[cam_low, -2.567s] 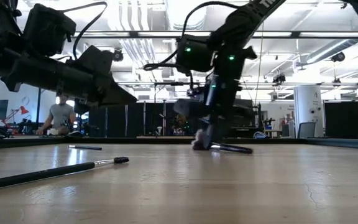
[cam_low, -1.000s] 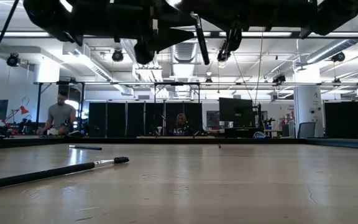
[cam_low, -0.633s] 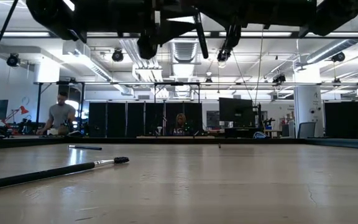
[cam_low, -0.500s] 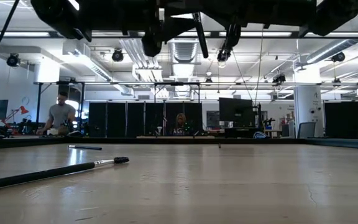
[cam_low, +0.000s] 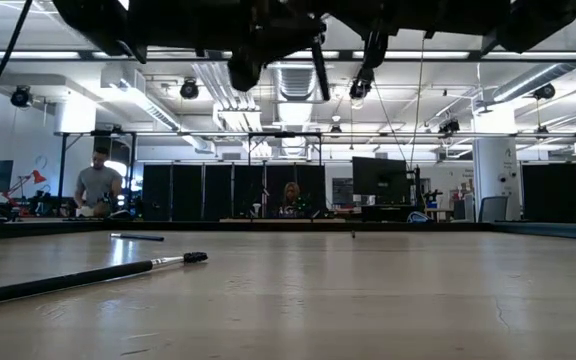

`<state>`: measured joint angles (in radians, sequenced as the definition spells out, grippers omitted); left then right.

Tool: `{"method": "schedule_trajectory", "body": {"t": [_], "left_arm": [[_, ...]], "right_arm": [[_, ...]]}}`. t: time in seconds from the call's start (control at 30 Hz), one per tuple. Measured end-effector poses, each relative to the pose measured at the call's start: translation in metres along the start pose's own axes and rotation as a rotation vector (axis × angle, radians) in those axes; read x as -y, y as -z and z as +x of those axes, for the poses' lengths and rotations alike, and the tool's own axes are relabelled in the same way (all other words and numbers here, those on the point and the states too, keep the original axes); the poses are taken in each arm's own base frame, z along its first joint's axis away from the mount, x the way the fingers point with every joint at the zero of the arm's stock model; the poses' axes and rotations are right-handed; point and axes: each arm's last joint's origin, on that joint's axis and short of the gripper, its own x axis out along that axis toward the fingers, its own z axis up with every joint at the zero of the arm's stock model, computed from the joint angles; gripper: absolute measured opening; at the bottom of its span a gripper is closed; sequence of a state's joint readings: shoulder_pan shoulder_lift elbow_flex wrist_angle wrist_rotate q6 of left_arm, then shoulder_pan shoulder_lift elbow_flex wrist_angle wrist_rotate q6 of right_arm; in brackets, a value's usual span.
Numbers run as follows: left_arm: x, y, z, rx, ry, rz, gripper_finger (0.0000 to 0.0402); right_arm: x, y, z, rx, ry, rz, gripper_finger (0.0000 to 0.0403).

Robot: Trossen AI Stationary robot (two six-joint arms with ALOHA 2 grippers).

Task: Pick & Place Makeup Brushes
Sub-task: Put the black highlighter brush into the makeup holder

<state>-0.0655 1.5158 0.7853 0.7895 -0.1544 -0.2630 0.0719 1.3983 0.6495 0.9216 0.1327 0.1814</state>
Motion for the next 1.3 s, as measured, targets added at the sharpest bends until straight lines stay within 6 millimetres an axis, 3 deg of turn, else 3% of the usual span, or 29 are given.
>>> {"method": "schedule_trajectory", "body": {"t": [0.17, 0.3, 0.63, 1.0, 1.3], "left_arm": [[0.001, -0.011, -0.020, -0.138, -0.103, 0.029, 0.0034], [0.015, -0.018, -0.043, -0.238, -0.101, 0.030, 0.0034], [0.079, -0.007, -0.112, -0.457, -0.091, 0.022, 0.0034], [0.144, -0.005, -0.196, -0.544, -0.032, -0.069, 0.0034], [0.168, 0.001, -0.240, -0.673, -0.002, -0.104, 0.0034]], "right_arm": [[0.000, -0.011, -0.011, -0.021, 0.007, -0.005, 0.0083], [0.002, -0.017, -0.024, -0.100, 0.074, -0.039, 0.0092], [0.005, -0.004, -0.046, -0.148, 0.184, -0.051, 0.0014], [0.008, 0.015, -0.052, -0.155, 0.239, -0.003, 0.0008], [0.008, 0.020, -0.045, -0.171, 0.247, -0.008, 0.0008]]}}
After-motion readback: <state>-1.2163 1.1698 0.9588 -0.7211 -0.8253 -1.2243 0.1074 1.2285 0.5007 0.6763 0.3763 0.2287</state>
